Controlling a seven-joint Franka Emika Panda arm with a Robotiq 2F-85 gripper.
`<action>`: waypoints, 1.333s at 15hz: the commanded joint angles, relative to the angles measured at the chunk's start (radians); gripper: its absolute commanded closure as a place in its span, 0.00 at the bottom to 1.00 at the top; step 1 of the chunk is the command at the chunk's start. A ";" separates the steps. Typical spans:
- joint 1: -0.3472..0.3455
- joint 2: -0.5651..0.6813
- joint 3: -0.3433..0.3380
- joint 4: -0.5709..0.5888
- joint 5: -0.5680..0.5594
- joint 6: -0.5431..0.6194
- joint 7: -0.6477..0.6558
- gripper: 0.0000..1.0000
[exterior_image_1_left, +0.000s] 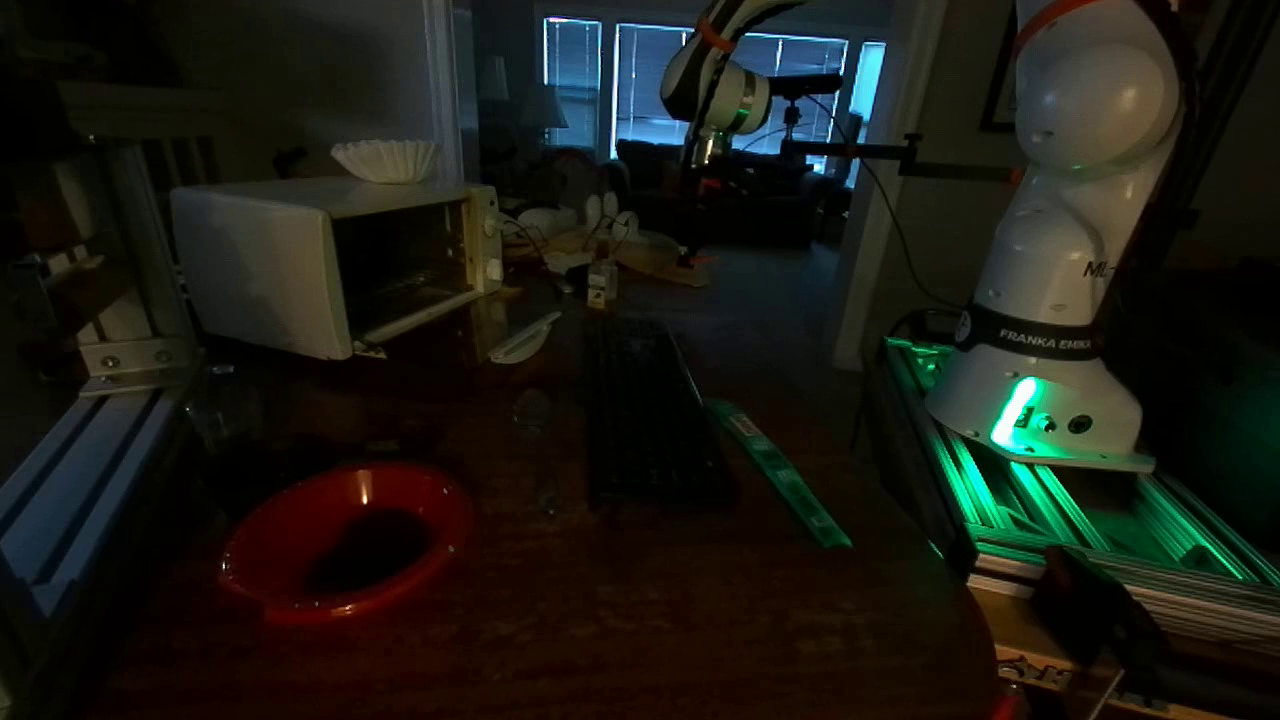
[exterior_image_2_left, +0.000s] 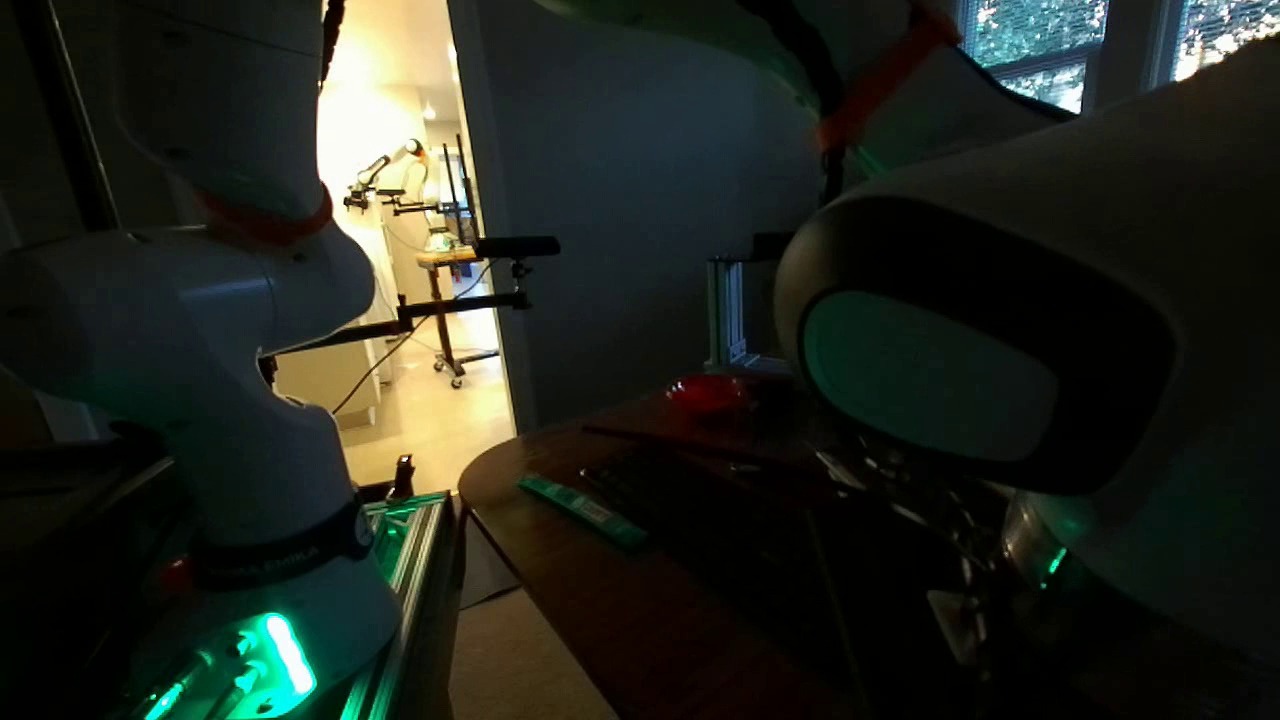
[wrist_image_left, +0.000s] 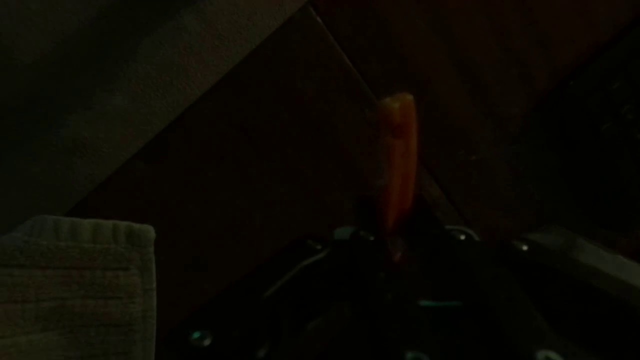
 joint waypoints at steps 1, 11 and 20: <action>0.004 -0.008 0.009 -0.024 0.045 0.086 -0.012 0.95; -0.012 -0.019 0.047 -0.045 0.122 0.187 -0.057 0.95; 0.008 0.031 0.027 -0.013 0.078 0.108 0.000 0.95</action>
